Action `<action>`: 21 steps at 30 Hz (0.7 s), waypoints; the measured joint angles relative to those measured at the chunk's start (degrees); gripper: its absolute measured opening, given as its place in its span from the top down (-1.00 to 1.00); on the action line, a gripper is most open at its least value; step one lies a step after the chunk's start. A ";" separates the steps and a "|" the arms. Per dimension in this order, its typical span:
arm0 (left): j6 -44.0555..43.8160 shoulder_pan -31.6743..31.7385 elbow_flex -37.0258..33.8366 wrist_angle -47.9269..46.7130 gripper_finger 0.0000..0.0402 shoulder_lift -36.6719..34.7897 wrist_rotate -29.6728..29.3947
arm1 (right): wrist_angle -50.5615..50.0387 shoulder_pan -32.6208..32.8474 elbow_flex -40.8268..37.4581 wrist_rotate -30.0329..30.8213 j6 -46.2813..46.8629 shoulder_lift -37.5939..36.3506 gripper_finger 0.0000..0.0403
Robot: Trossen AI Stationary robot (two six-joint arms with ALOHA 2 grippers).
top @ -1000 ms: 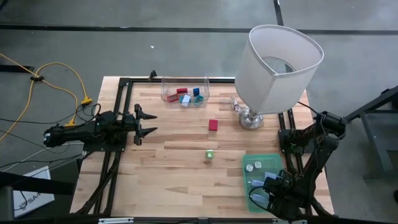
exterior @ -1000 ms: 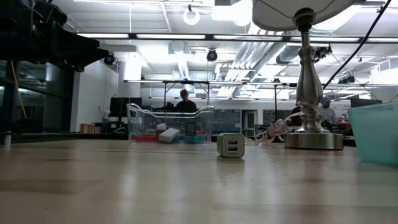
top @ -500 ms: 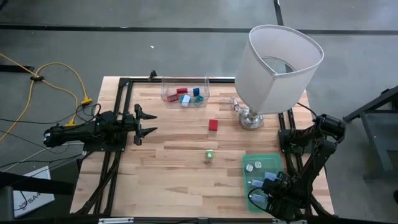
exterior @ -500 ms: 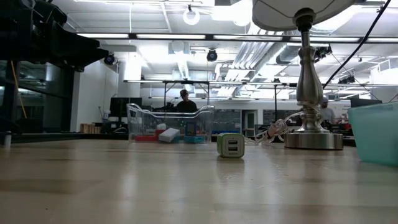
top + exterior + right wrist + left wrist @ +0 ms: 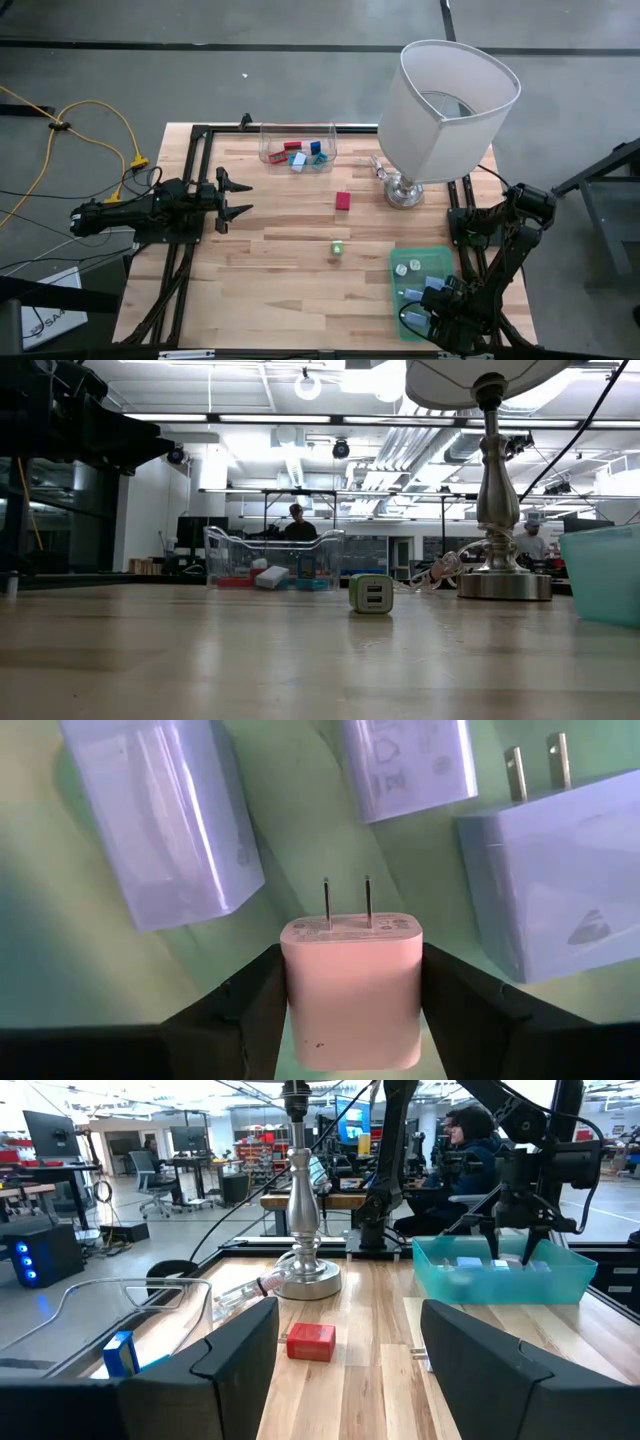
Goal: Pick & Place Office items
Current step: Put the pink charger adapter into the green bin
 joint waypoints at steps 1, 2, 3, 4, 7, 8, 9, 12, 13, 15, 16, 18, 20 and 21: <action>0.00 0.01 0.00 0.00 -0.18 0.00 -0.01 | 0.00 0.00 0.00 0.00 0.06 0.00 0.04; 0.02 0.01 0.00 0.00 -0.18 0.00 -0.02 | -0.01 0.00 0.00 0.01 0.06 0.00 0.04; 0.01 0.02 0.00 0.00 -0.18 0.00 -0.01 | -0.02 0.00 0.01 0.09 0.08 0.00 0.04; 0.02 0.00 0.00 0.00 -0.18 0.00 -0.01 | -0.02 0.00 0.01 0.15 0.07 0.00 0.04; 0.00 0.02 0.00 0.00 -0.18 0.00 -0.02 | -0.03 0.00 0.00 0.24 0.12 0.00 0.04; 0.02 0.00 0.00 0.00 -0.18 0.00 0.00 | -0.03 0.00 0.00 0.24 0.13 0.00 0.04; 0.02 0.00 0.00 0.00 -0.18 0.00 -0.01 | -0.03 0.00 0.00 0.24 0.15 0.00 0.04; 0.01 0.02 0.00 -0.01 -0.18 0.00 -0.02 | -0.03 0.00 0.01 0.26 0.21 0.00 0.04; 0.01 0.02 0.00 0.00 -0.18 0.00 -0.01 | -0.04 0.00 0.00 0.25 0.23 0.00 0.04; 0.02 0.01 0.00 0.00 -0.18 0.00 -0.02 | -0.03 0.00 0.02 0.26 0.23 0.00 0.04; 0.01 0.01 0.00 0.00 -0.18 0.00 0.00 | -0.05 0.00 0.00 0.26 0.23 0.00 0.04; 0.02 0.02 0.00 0.00 -0.18 0.00 -0.02 | -0.05 0.00 0.00 0.26 0.23 0.00 0.04; 0.01 0.02 0.00 0.00 -0.18 0.00 -0.01 | -0.05 0.00 0.01 0.26 0.23 0.00 0.03; 0.00 0.02 0.00 0.00 -0.18 0.00 -0.02 | -0.05 0.00 0.01 0.28 0.23 0.00 0.02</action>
